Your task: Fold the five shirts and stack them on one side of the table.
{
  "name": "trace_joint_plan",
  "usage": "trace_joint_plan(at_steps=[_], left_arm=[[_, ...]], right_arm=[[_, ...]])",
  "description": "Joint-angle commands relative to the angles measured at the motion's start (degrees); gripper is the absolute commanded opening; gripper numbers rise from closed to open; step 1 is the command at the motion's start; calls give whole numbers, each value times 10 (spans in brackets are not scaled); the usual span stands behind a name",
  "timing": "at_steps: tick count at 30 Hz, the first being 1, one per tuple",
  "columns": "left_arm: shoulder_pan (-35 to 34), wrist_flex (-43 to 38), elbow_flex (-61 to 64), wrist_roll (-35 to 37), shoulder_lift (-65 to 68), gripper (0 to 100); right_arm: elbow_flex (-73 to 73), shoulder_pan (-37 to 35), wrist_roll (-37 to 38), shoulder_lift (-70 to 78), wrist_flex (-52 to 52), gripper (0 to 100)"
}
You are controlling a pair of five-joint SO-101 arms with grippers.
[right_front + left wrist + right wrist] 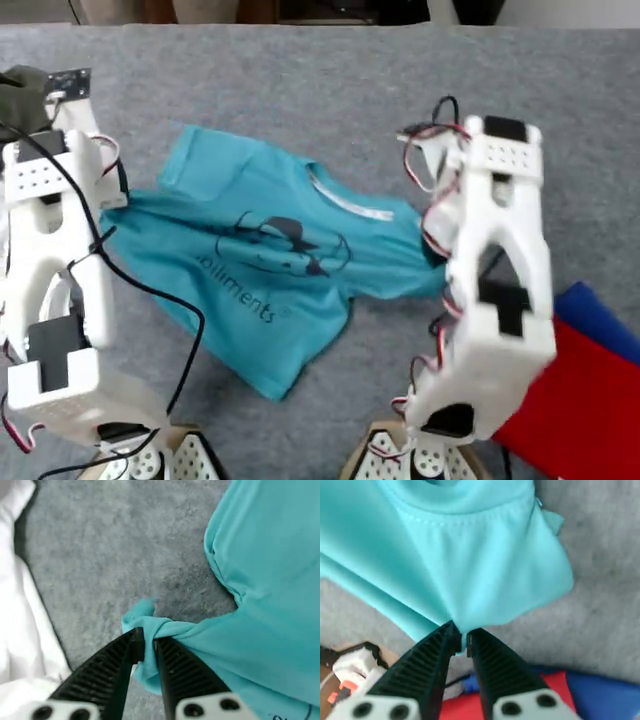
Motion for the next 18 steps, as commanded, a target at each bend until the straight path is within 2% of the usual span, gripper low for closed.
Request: trace_joint_plan(at_steps=[1, 10, 13, 18], left_arm=[[7, -36, -8, -2, 21, 22], [3, -39, -64, -2, 138, 23], [2, -30, -87, 0, 165, 21], [11, 4, -100, 2, 186, 21]], right_arm=[[116, 22, 35, -140, -16, 5], [305, 22, 56, -360, -15, 5], [335, 19, 85, -426, 21, 5], [331, 23, 86, -503, 28, 10]])
